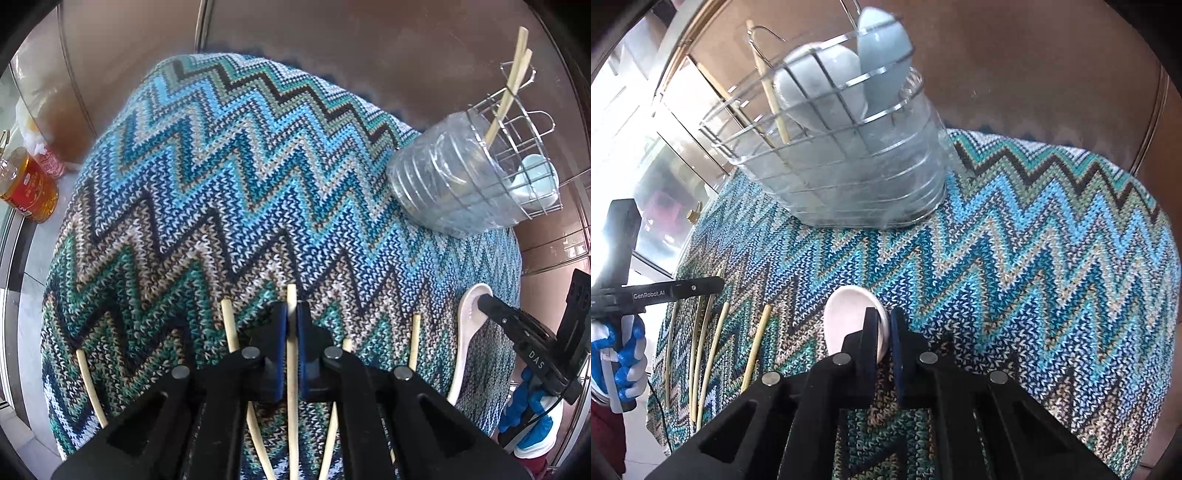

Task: Organize utensils
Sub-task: 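Grasp the pink spoon with the right tool while the left tool grasps a chopstick, then lift spoon and chopstick into the wire holder and open both tools, then withdraw both open tools up from the wire holder, then move both tools down toward the remaining loose chopsticks on the mat, then grasp a chopstick with the right tool while the left tool grasps another, then lift both chopsticks into the wire holder and open both tools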

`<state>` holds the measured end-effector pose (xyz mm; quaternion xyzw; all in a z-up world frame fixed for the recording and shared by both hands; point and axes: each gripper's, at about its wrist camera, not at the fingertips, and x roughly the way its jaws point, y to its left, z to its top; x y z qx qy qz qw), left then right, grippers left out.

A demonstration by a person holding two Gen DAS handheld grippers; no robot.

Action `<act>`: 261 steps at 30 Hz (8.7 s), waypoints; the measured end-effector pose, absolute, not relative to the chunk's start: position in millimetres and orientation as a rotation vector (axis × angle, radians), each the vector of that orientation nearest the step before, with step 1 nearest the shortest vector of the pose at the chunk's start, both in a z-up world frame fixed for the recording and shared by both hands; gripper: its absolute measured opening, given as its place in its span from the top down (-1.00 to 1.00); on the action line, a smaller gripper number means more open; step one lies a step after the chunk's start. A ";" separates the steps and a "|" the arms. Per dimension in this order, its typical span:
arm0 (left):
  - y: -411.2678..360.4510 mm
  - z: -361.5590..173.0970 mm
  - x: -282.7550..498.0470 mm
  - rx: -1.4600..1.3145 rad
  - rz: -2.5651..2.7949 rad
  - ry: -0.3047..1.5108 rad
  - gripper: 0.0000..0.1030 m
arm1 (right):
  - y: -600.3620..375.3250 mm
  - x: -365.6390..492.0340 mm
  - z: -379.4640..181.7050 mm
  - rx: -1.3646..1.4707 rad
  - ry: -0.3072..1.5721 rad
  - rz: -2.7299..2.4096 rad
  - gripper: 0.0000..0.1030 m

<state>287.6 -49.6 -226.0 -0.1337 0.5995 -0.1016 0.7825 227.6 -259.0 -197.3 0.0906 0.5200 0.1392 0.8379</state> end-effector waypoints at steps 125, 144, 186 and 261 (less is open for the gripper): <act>-28.9 121.2 88.6 -0.156 -0.090 0.086 -0.13 | -187.0 26.5 68.2 0.056 0.103 -0.025 0.37; -12.5 36.3 127.9 -0.055 -0.102 0.470 -0.18 | -179.4 51.5 31.3 -0.006 0.354 0.070 0.37; -27.6 -227.7 260.1 -0.116 -0.171 1.278 0.62 | -138.5 218.2 -219.8 0.088 1.204 0.247 0.81; -56.6 69.1 201.5 -0.263 -0.305 0.384 0.92 | -205.6 140.6 33.4 0.148 0.240 0.192 0.89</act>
